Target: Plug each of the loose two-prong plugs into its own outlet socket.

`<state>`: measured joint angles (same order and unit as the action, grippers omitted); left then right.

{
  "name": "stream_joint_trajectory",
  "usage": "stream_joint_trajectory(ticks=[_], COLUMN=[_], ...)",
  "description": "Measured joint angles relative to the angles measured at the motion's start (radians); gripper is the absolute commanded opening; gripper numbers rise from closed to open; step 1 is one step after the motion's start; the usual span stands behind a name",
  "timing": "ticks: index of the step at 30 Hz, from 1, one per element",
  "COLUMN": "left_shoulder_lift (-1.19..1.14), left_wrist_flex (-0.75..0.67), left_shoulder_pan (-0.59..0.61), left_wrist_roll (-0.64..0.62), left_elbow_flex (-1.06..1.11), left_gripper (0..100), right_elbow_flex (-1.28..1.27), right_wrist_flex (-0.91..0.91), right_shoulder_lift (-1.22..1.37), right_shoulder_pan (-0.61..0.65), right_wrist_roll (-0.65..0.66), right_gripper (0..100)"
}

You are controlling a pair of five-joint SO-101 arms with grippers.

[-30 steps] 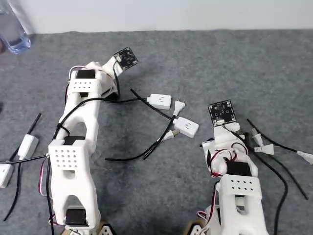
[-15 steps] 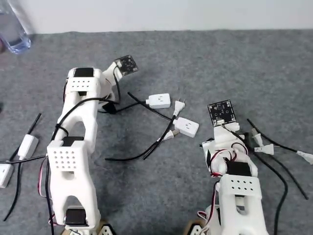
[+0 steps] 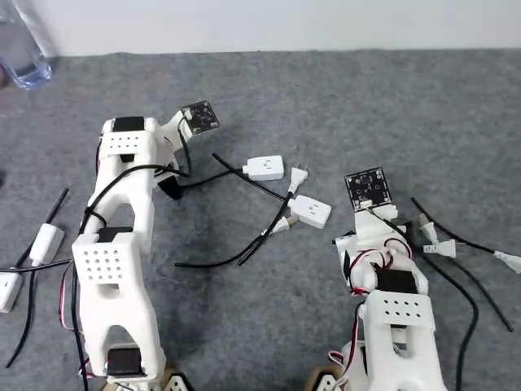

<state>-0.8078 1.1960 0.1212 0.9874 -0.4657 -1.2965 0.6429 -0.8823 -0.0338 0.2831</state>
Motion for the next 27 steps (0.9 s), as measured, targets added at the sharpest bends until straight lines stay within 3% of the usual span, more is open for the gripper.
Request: stream_joint_trajectory(ticks=[4,9,21,27], left_shoulder_lift=[-0.012,-0.012,-0.02,-0.025], left_wrist_flex=[-0.003,0.002,0.002,0.025], left_shoulder_pan=[-0.002,-0.008,-0.014,-0.014], left_wrist_roll=[0.0,0.005,0.008,0.1], left_elbow_flex=[-0.002,0.003,0.028,0.026], left_gripper=[27,1,2,1], right_elbow_flex=[0.0,0.0,0.0,0.0], right_wrist_flex=[0.0,0.0,0.0,0.0], right_shoulder_lift=[0.0,0.0,0.0,0.0], right_shoulder_pan=[-0.002,0.0,0.021,0.023], right_wrist_roll=[0.0,0.0,0.0,0.0], right_gripper=[36.1,36.1,36.1,36.1])
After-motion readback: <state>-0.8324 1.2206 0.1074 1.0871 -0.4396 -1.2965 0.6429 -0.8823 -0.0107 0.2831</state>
